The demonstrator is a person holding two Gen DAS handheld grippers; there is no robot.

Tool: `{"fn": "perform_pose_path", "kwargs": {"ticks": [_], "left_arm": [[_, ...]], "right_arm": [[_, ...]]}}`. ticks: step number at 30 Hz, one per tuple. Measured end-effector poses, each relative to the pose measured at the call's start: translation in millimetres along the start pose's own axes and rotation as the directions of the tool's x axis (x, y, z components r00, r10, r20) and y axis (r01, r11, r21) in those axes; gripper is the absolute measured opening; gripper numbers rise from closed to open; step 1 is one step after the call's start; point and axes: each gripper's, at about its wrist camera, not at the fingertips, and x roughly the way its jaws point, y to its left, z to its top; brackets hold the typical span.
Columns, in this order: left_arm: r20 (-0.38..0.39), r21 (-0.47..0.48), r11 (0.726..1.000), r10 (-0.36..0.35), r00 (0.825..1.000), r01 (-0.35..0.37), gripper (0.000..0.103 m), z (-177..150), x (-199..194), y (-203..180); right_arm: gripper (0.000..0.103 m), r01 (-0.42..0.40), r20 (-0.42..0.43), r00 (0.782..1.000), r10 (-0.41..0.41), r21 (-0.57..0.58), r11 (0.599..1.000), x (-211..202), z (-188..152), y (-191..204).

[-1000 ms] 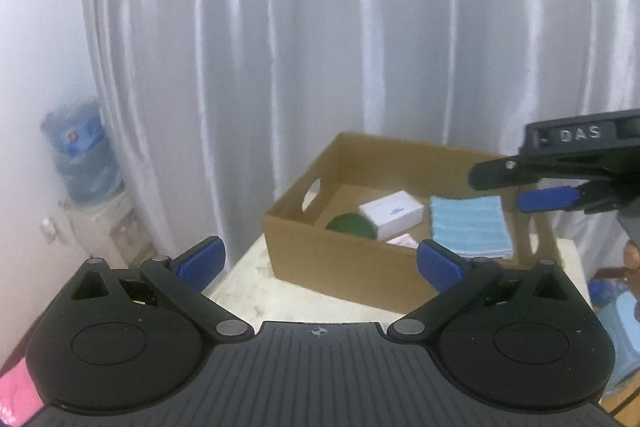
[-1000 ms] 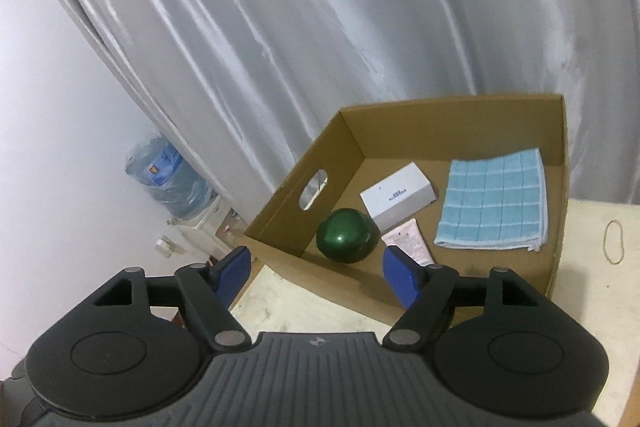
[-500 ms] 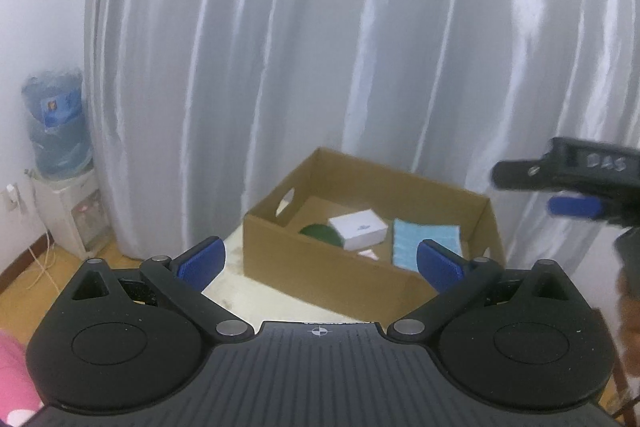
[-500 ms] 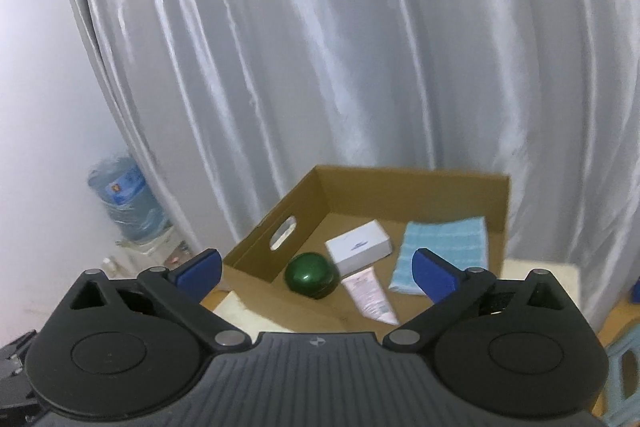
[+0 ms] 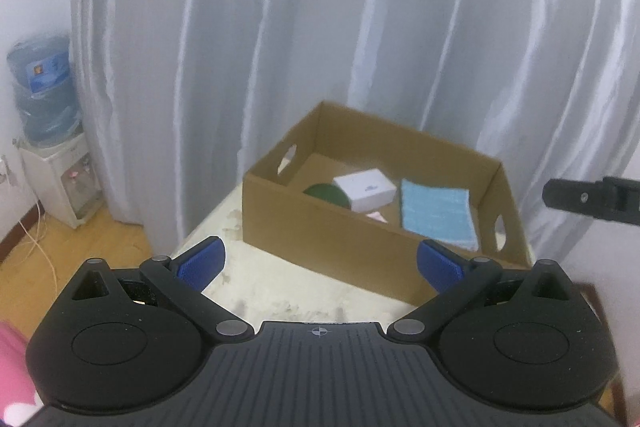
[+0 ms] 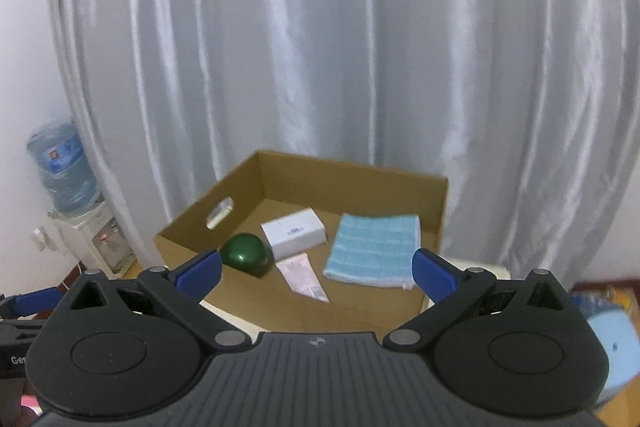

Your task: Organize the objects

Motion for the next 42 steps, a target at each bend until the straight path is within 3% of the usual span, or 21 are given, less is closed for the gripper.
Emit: {"fn": "perform_pose_path", "kwargs": {"ticks": [5,15,23,42], "left_arm": [[-0.049,0.078,0.997,-0.012,0.999,0.015,0.103,9.6,16.5,-12.3],[-0.141,0.207,0.978,-0.005,0.99,0.035,0.103,20.0,60.8,-32.6],[-0.206,0.209,0.975,-0.027,0.978,0.07,0.103,24.3,93.0,-30.9],[-0.25,0.223,0.972,-0.018,0.968,0.076,0.102,28.3,126.5,-26.6]], "right_arm": [[0.103,-0.007,-0.098,0.995,0.014,0.076,0.997,20.9,-12.2,-7.3],[0.103,0.062,-0.181,0.982,-0.045,0.087,0.994,59.8,-25.0,-14.3],[0.103,0.096,-0.233,0.97,-0.072,0.093,0.991,88.6,-25.6,-18.3],[0.103,0.139,-0.308,0.947,-0.089,0.142,0.98,119.3,-29.4,-18.9]]}}
